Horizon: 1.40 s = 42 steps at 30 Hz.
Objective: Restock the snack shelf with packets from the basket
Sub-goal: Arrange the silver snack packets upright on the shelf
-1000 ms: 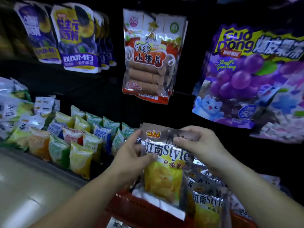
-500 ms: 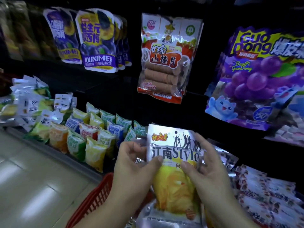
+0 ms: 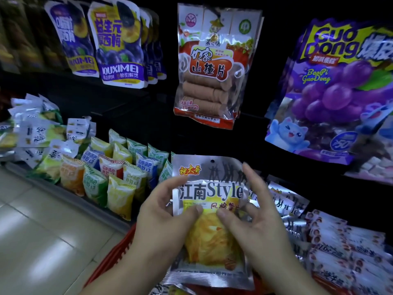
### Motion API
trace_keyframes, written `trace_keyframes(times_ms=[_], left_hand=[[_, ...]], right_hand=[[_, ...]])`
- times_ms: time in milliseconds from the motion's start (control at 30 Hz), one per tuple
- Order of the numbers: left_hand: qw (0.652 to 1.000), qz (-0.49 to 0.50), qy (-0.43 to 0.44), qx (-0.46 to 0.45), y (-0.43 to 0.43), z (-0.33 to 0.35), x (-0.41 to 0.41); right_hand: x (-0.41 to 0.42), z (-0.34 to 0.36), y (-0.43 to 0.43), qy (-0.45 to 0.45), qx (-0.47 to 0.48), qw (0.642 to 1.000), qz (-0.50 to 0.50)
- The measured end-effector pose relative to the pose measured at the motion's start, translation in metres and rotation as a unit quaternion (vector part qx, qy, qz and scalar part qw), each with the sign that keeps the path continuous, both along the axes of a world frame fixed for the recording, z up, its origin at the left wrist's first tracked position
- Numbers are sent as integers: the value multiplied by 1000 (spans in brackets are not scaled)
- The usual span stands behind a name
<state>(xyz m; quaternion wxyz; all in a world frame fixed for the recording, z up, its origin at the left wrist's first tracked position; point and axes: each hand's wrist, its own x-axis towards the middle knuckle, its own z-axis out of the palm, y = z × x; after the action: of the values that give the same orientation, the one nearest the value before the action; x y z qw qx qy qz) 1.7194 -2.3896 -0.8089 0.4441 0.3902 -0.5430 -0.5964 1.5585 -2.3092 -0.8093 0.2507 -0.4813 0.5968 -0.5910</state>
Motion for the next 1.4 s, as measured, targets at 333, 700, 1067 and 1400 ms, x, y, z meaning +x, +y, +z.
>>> trace_keyframes(times_ms=[333,700,1067,1400], left_hand=[[1000,-19,10,10,9,3,2],[999,-17,-37,7,3,-2,2],[999,-46,3,17,2,5,6],[993,22,62,98,-6,-1,8]], right_hand=[[-4,-9,1,10,65,997,30],[-8,-7,7,-34,63,997,-11],[-16,-3,5,-27,67,997,-42],[-10,-3,7,18,63,996,55]])
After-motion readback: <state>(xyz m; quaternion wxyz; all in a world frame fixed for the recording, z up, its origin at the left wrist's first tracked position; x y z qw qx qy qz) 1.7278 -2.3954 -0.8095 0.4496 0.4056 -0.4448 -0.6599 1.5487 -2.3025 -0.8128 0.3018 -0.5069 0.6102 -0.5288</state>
